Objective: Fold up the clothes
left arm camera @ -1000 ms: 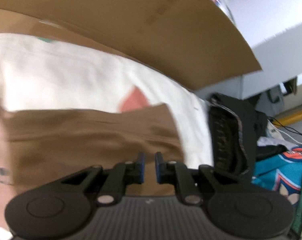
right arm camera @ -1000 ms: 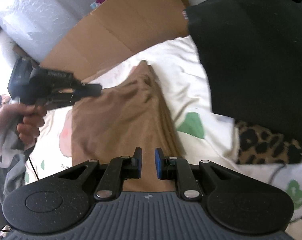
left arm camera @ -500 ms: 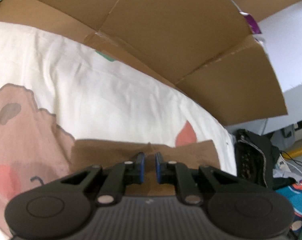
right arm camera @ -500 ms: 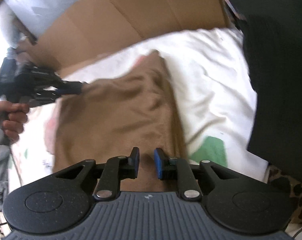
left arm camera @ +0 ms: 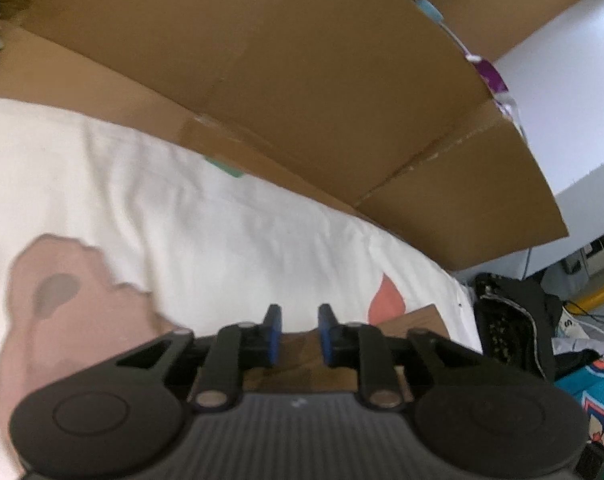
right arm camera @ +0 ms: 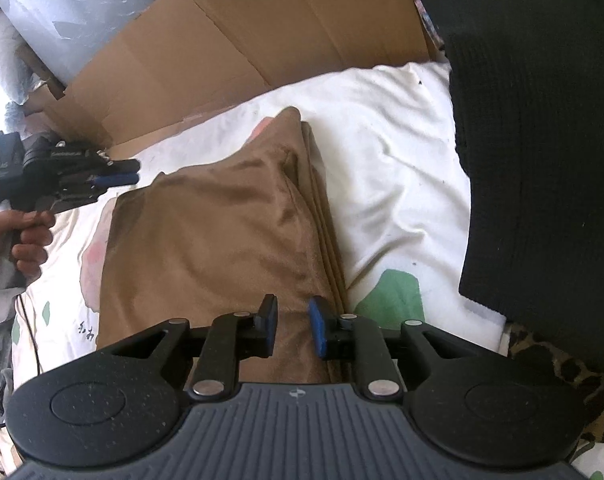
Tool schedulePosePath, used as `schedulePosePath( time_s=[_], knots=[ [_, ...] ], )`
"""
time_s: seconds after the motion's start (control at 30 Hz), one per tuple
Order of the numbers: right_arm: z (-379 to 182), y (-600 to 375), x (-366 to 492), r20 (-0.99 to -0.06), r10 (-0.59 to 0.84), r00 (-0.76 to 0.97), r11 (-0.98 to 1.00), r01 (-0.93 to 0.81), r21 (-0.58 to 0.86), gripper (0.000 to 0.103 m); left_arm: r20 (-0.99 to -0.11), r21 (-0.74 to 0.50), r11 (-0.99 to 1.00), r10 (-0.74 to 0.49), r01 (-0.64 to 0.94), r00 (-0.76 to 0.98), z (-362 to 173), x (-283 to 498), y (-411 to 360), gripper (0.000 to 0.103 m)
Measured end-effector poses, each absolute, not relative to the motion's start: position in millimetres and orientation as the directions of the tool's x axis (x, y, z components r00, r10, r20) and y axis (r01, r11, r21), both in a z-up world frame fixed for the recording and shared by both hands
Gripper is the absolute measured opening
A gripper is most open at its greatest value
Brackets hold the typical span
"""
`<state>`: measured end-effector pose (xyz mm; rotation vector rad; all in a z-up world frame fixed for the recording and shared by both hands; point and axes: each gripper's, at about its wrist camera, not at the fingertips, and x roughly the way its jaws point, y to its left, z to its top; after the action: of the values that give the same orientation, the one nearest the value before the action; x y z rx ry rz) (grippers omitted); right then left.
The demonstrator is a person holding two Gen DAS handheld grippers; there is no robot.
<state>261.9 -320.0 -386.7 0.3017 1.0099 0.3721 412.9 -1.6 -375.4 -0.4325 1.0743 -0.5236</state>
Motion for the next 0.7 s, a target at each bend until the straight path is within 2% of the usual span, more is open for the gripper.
schedulePosePath(
  time_s=[0.2,0.4,0.53,0.63,0.7],
  knots=[
    [-379,-316,266,-0.746,0.444,0.496,0.893,-0.176,0.414,0.031,-0.736,-0.549,0.824,-0.556,0.138,0.386,-375,403,24,0.05],
    [-372,-303,289,-0.74,0.434,0.514,0.9,-0.22,0.376,0.031,-0.774,-0.533,0.839,-0.535,0.107,0.34,-387,396,39,0.062],
    [-370,-297,311,-0.74,0.403,0.538,0.914,-0.2,0.353,0.031,-0.768,-0.562,0.821,-0.565,0.104,0.302,-398,396,40,0.061],
    [-370,-293,327,-0.737,0.402,0.543,0.915,-0.199,0.352,0.031,-0.753,-0.595,0.797,-0.598,0.104,0.275,-405,397,39,0.053],
    [-372,-288,336,-0.742,0.402,0.536,0.915,-0.206,0.346,0.031,-0.754,-0.602,0.793,-0.603,0.092,0.261,-409,400,36,0.044]
  ],
)
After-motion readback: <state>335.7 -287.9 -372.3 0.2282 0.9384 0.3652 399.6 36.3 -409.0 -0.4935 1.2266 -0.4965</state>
